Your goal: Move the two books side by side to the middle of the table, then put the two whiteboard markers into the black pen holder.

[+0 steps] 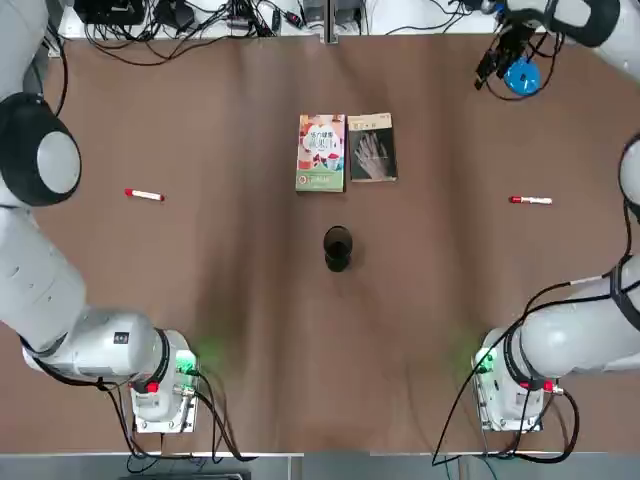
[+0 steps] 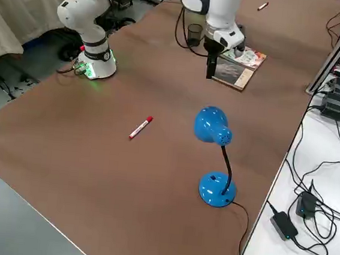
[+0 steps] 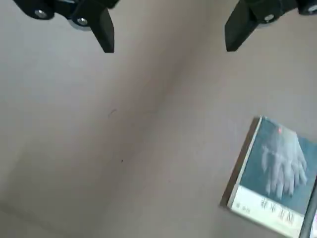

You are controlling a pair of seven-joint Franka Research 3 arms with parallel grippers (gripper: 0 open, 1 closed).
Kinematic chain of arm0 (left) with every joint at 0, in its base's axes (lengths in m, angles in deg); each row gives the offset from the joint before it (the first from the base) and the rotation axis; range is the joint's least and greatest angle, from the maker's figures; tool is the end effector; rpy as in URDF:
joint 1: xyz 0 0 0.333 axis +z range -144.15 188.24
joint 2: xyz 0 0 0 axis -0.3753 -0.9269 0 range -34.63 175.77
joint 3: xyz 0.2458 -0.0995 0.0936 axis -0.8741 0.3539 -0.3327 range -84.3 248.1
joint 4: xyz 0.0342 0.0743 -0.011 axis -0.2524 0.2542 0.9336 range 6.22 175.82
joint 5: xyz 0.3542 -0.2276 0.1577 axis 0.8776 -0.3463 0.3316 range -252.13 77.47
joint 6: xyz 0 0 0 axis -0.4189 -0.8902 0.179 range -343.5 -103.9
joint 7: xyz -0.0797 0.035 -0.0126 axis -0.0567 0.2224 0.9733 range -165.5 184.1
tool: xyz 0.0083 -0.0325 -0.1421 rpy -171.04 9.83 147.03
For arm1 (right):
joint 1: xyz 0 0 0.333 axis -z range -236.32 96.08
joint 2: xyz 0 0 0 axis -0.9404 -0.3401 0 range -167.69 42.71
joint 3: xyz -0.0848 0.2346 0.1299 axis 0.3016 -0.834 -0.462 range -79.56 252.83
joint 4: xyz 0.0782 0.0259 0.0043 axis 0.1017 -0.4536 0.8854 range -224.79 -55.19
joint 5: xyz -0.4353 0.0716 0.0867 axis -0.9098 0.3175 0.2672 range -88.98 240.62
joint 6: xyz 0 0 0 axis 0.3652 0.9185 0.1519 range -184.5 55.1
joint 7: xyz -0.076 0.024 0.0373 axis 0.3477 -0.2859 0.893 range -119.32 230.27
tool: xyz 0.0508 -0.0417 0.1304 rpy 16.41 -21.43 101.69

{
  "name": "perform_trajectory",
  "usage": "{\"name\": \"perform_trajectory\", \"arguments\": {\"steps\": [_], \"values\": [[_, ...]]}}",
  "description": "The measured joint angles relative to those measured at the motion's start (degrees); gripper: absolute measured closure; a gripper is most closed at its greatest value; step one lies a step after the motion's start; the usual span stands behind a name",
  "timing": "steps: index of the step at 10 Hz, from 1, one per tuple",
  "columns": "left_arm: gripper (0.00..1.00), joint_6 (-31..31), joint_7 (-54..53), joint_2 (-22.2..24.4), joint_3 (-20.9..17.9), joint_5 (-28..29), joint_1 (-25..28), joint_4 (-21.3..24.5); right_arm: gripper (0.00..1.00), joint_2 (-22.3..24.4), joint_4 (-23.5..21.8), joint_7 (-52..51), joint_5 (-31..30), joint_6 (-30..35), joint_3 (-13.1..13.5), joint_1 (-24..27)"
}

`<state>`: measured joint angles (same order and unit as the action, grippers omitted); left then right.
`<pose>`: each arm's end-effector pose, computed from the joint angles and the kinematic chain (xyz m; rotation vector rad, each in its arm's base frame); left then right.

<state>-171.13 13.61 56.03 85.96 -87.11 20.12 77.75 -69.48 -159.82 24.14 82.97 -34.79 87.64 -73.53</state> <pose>0.6796 -0.0662 0.4994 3.1279 -0.0424 -0.0103 0.6232 0.0381 0.3150 -2.9149 -0.7955 0.0412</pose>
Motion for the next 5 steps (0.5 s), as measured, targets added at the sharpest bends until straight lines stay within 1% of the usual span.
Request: {"name": "perform_trajectory", "arguments": {"steps": [1, 3, 4, 5], "values": [[0.00, 1.61, 0.00, 1.43, -0.01, 0.01, 0.16, 0.06, 0.01, 1.65, -3.87, -4.90, -0.33, -2.46, 0.23, 0.44], [0.00, 4.42, -0.12, 3.90, -0.03, 0.02, 0.55, 0.19, 0.01, 3.82, -10.96, -16.42, -0.50, -6.36, 0.55, 3.47], [0.00, 6.11, -0.19, 4.99, -0.03, 0.02, 0.54, 0.22, 0.01, 4.17, -12.85, -22.76, -0.52, -6.90, 0.69, 5.14], [0.00, 7.49, -0.19, 5.97, -0.02, 0.02, 0.49, 0.26, 0.01, 4.21, -13.48, -28.12, -0.54, -6.94, 0.82, 6.21]]}}
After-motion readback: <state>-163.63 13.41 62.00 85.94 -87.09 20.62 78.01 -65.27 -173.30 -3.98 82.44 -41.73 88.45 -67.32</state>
